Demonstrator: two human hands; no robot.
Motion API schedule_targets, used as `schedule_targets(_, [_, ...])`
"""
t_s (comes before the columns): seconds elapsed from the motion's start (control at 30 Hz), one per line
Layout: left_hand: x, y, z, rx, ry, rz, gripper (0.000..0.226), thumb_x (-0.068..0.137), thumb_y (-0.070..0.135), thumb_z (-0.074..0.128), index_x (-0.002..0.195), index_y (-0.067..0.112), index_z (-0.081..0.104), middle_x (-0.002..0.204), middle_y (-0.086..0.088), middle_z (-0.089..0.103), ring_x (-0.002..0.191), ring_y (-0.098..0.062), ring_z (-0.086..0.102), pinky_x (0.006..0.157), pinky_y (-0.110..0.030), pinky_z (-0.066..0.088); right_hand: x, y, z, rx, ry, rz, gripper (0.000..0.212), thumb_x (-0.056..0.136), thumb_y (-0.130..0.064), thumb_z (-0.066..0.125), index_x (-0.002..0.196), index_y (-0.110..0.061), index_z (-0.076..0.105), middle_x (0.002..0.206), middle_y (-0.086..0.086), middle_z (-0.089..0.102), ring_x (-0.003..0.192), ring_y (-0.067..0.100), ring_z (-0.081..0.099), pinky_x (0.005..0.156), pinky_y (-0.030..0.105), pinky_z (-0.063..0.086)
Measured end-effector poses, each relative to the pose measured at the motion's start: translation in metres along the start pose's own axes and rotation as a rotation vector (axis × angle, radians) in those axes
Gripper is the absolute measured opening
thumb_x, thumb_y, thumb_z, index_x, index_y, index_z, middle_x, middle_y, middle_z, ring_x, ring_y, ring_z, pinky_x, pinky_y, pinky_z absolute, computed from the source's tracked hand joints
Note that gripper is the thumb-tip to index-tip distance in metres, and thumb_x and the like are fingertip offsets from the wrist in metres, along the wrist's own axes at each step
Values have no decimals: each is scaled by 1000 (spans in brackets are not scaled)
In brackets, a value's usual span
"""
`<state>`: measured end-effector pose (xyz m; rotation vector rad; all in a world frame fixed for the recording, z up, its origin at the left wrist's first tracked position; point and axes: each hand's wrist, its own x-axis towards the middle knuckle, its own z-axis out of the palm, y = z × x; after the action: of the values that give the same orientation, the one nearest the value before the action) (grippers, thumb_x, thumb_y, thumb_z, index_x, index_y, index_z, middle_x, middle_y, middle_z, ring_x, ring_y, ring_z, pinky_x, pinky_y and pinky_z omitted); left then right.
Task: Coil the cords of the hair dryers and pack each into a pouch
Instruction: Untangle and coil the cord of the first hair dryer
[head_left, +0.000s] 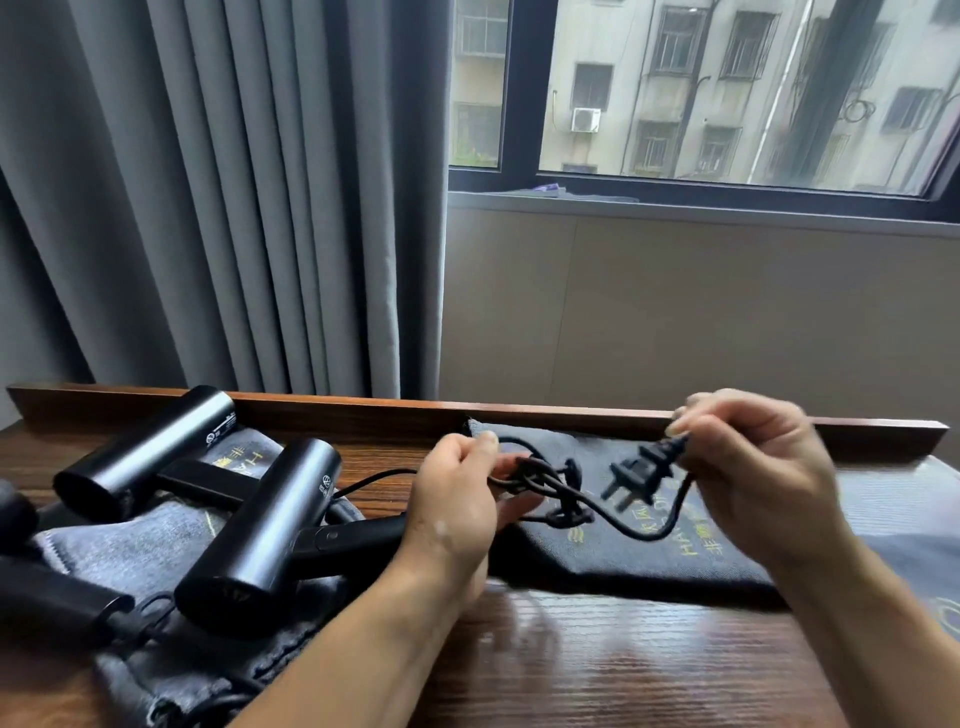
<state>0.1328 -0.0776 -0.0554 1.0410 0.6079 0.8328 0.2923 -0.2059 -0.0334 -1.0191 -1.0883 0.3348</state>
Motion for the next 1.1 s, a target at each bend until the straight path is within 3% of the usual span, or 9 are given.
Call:
schedule_targets(0.1, [-2,1,-2,-16,-43,64,23,107,17,47,88,7,55,90,-14,71,82,-22,69,70,-33,57,5,6,-6,38,227,80,32,73,-47,83,76,-17,74,54,-3,47,52,11,38,53,23,34])
schedule_targets(0.23, [-7,2,0,-117,-110,137,24,108,13,41,87,9,51,101,-21,73,93,-24,69,77,-34,56,12,23,-25,-373,449,279,8,99,-20,63,104,-18,68,58,-2,43,48,14,35,50,32,32])
schedule_targets(0.37, [-11,1,1,-120,-159,178,20,107,13,41,89,7,47,108,-23,74,103,-24,71,79,-29,58,6,32,-34,-617,211,496,14,98,-11,61,100,-19,72,66,3,56,55,16,49,54,37,50])
schedule_targets(0.5, [-10,-4,0,-119,-165,204,20,92,18,64,83,7,49,111,-22,73,100,-25,70,88,-35,57,1,23,-31,-1007,-76,670,50,94,-64,48,82,-23,75,78,-3,71,70,14,66,74,36,55])
schedule_targets(0.67, [-10,-9,-4,-41,-201,249,15,78,21,67,64,21,60,114,-18,72,99,-26,68,94,-48,52,-6,3,-18,-1238,-275,304,62,77,-89,40,101,-41,71,130,-21,49,126,0,45,107,29,39])
schedule_targets(0.83, [-7,-13,-9,-56,-215,287,17,67,29,69,61,15,61,113,-24,71,104,-35,65,99,-49,49,-11,-5,3,-1075,-573,257,17,85,-37,76,97,-28,67,80,-15,74,70,-2,64,65,18,45])
schedule_targets(0.9, [-3,-16,-9,-23,-185,293,31,69,34,79,68,5,68,108,-31,69,104,-45,64,103,-57,48,-11,-2,1,-945,-462,228,6,90,-19,73,91,-24,70,69,-9,72,57,6,67,59,25,50])
schedule_targets(1.0, [2,-19,-7,10,-160,291,33,62,32,87,59,14,59,106,-14,73,103,-26,70,100,-50,51,-13,2,-2,-853,-274,167,8,88,-17,76,86,-24,75,59,-13,64,45,9,61,53,26,49])
schedule_targets(1.1, [3,-23,-9,52,-227,167,36,61,17,86,92,21,67,119,-11,70,105,-27,73,95,-49,56,-14,10,-3,-785,-177,129,11,84,-19,81,86,-29,77,55,-5,63,45,16,55,50,27,45])
